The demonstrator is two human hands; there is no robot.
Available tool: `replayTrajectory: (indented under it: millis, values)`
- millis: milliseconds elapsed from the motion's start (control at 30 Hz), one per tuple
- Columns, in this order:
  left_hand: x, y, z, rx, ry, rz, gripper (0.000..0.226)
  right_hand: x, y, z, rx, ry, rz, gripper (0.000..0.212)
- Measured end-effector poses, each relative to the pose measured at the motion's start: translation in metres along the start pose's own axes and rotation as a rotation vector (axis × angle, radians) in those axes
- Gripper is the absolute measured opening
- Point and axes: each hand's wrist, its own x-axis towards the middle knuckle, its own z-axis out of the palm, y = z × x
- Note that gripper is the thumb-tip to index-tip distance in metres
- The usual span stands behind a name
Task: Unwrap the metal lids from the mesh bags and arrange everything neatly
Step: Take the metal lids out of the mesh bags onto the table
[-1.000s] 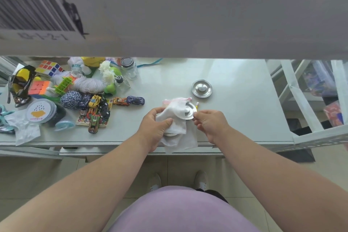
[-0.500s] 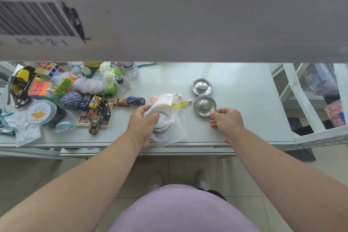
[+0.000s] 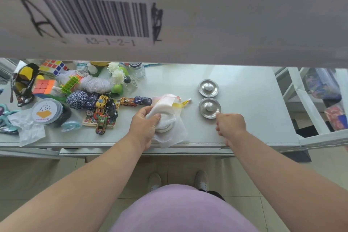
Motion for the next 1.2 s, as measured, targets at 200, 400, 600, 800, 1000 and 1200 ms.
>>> replayTrajectory:
  millis: [200, 400, 600, 800, 1000, 1200]
  values:
    - [-0.004, -0.010, 0.011, 0.101, -0.032, 0.004, 0.027, -0.062, -0.004, 0.054, 0.056, -0.412, -0.074, 0.027]
    - [-0.007, -0.009, 0.011, 0.118, -0.070, -0.035, 0.026, -0.061, 0.005, 0.074, 0.072, -0.302, -0.010, 0.013]
    - [-0.006, -0.007, 0.013, 0.134, -0.071, -0.048, 0.024, -0.059, 0.009, 0.069, 0.084, -0.269, -0.019, 0.013]
    - [-0.007, -0.004, 0.012, 0.262, -0.083, 0.031, 0.033, -0.050, 0.017, 0.031, 0.115, -0.186, -0.057, 0.014]
    - [-0.013, -0.007, 0.023, 0.210, -0.130, -0.044, 0.029, -0.046, 0.025, 0.017, 0.146, -0.334, -0.012, 0.025]
    - [-0.014, -0.008, 0.027, 0.274, -0.125, -0.011, 0.027, -0.040, 0.033, 0.030, 0.168, -0.266, -0.004, 0.015]
